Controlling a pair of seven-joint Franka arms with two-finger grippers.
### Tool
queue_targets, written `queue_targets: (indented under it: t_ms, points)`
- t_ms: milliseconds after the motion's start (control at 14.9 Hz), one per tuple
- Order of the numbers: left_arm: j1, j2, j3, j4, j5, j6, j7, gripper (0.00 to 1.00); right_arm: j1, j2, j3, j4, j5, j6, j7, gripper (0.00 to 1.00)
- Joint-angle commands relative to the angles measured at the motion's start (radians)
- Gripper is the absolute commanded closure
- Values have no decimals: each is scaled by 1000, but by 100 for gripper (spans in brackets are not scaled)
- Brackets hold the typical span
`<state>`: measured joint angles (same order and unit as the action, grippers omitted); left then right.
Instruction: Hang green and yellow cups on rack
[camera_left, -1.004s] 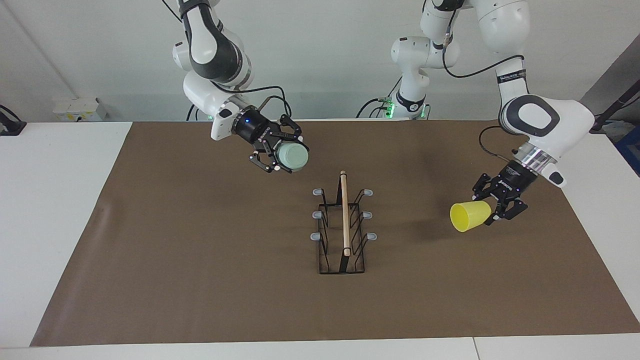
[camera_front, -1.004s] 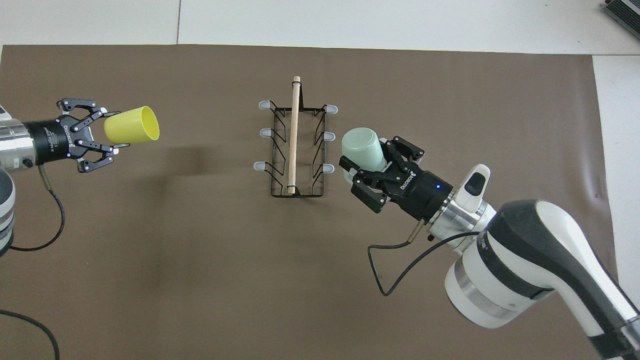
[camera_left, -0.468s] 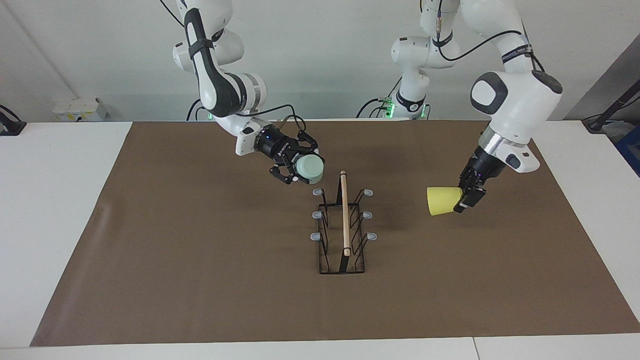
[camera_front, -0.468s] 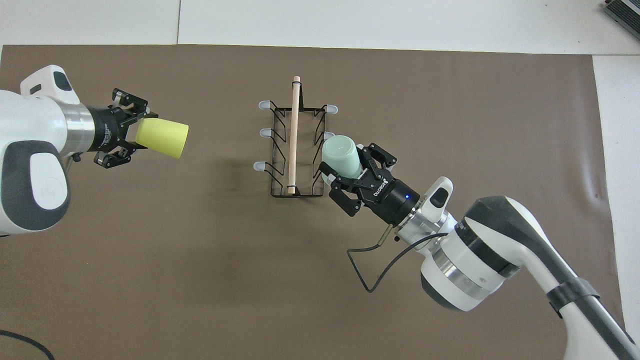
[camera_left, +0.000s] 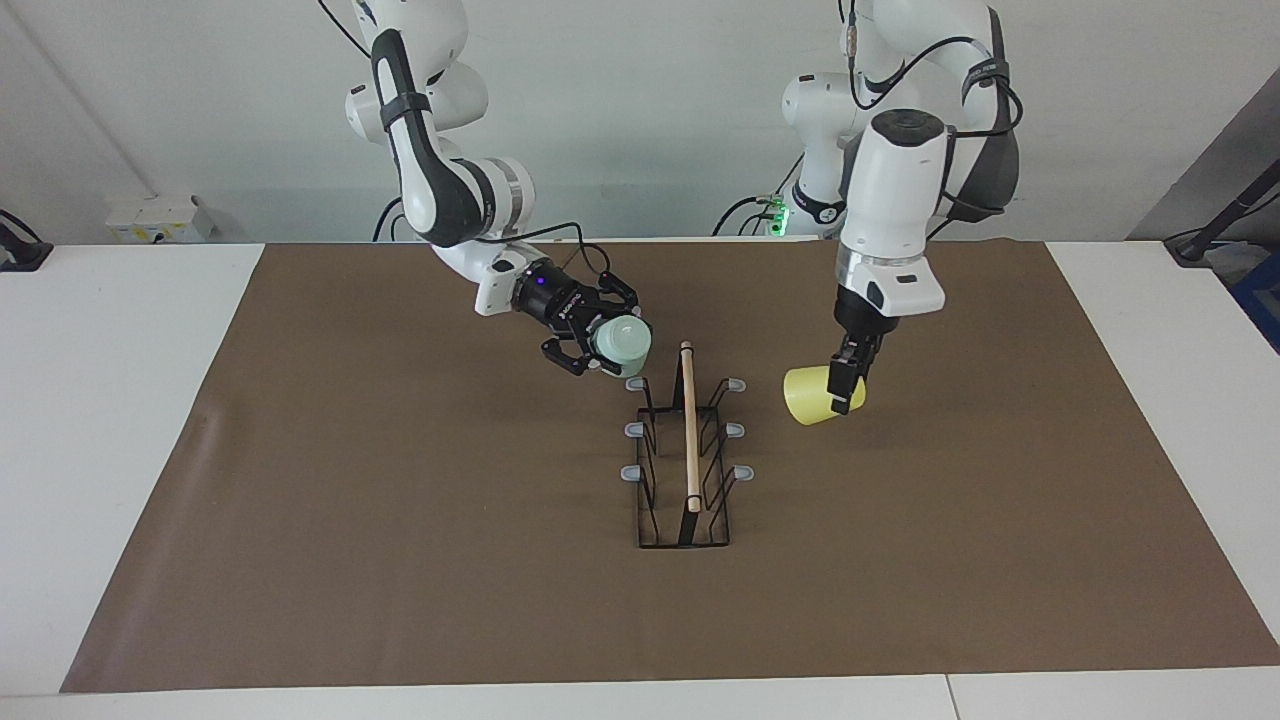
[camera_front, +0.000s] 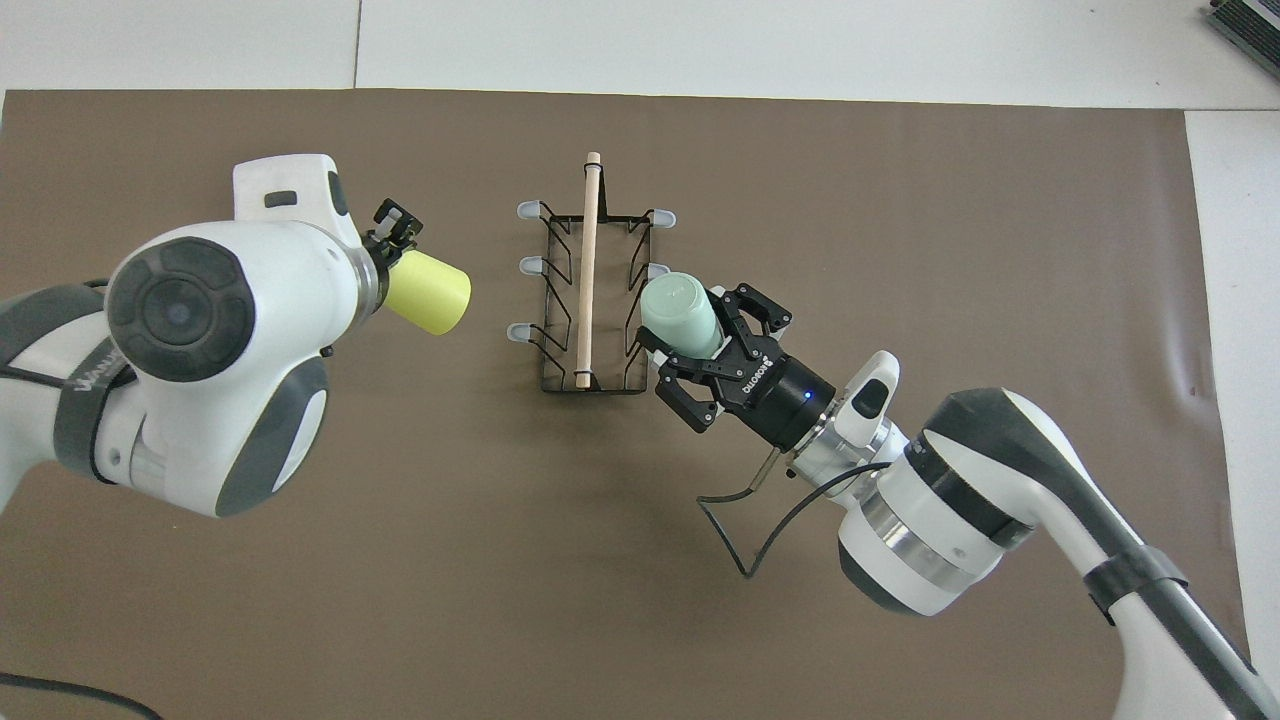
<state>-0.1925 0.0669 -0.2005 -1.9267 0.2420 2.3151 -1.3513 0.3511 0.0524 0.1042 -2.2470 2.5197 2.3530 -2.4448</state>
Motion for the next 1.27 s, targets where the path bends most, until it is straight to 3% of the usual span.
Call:
queue_targets:
  t_ms: [0, 535, 870, 1204]
  points:
    - [1, -27, -66, -23, 123, -2, -95, 100, 12, 7, 2, 10, 62, -9, -45, 100]
    - [-5, -81, -207, -126, 255, -11, -186, 100, 40, 50, 2, 66, 51, 72, -45, 100]
    - [-7, -76, -238, -178, 355, 36, -336, 100, 42, 64, 2, 66, 50, 75, -45, 100]
    - [-7, -76, -241, -210, 358, 73, -351, 100, 42, 78, 2, 67, 45, 81, -94, 100]
